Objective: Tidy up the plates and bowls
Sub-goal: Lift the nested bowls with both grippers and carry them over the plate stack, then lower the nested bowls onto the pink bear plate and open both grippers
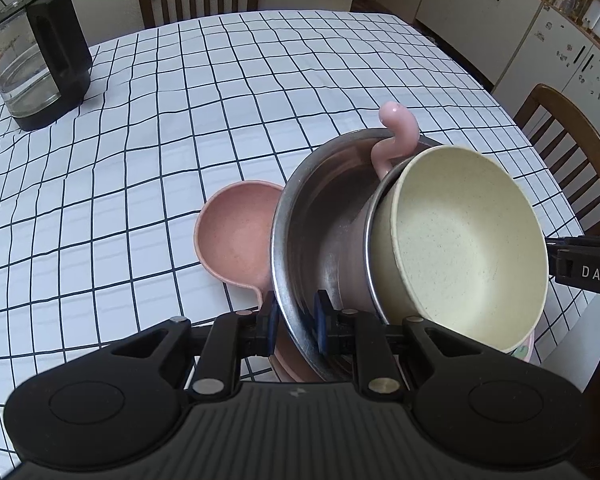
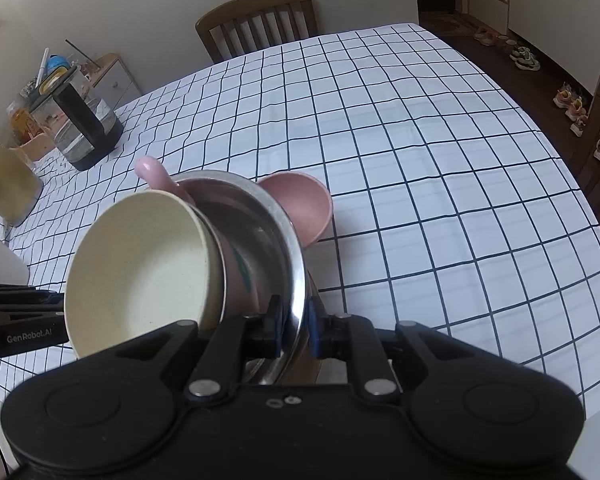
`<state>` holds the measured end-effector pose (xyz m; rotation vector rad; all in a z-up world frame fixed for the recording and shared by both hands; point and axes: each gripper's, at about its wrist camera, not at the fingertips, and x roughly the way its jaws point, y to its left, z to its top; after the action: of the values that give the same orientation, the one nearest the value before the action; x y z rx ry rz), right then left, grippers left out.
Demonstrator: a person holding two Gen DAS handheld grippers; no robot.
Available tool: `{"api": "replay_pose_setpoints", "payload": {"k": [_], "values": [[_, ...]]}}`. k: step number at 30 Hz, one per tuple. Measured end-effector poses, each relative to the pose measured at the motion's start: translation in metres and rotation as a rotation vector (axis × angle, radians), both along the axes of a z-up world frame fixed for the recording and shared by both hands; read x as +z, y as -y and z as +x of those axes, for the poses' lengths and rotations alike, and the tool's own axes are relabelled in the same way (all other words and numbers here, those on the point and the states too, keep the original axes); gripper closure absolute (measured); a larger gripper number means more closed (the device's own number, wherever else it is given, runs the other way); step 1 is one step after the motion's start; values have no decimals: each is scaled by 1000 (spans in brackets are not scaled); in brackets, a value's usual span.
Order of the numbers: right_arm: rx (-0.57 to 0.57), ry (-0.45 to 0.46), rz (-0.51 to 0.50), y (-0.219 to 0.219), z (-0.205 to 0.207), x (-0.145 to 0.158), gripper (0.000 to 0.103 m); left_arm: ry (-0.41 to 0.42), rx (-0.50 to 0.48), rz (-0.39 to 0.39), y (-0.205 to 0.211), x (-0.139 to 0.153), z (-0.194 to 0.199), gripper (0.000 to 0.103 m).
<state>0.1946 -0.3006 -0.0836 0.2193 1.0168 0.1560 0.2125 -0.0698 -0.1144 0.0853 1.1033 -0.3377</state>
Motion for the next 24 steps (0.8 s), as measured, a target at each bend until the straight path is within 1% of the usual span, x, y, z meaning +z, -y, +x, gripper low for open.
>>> {"api": "replay_pose_setpoints", "payload": {"k": [3, 6, 9, 12, 16, 24], "values": [[2, 3, -10, 1, -2, 1, 83, 7, 7, -1, -1, 2, -2, 85], [-2, 9, -3, 3, -4, 3, 80, 22, 3, 20, 0, 4, -4, 85], [6, 26, -23, 2, -9, 7, 79, 32, 9, 20, -2, 6, -7, 84], [9, 34, -14, 2, -13, 12, 77, 38, 14, 13, -5, 9, -11, 82], [8, 58, -22, 1, -21, 20, 73, 63, 20, 9, -10, 16, -19, 78], [29, 122, -44, -6, -43, 40, 68, 130, 16, 13, -19, 33, -41, 77]]}}
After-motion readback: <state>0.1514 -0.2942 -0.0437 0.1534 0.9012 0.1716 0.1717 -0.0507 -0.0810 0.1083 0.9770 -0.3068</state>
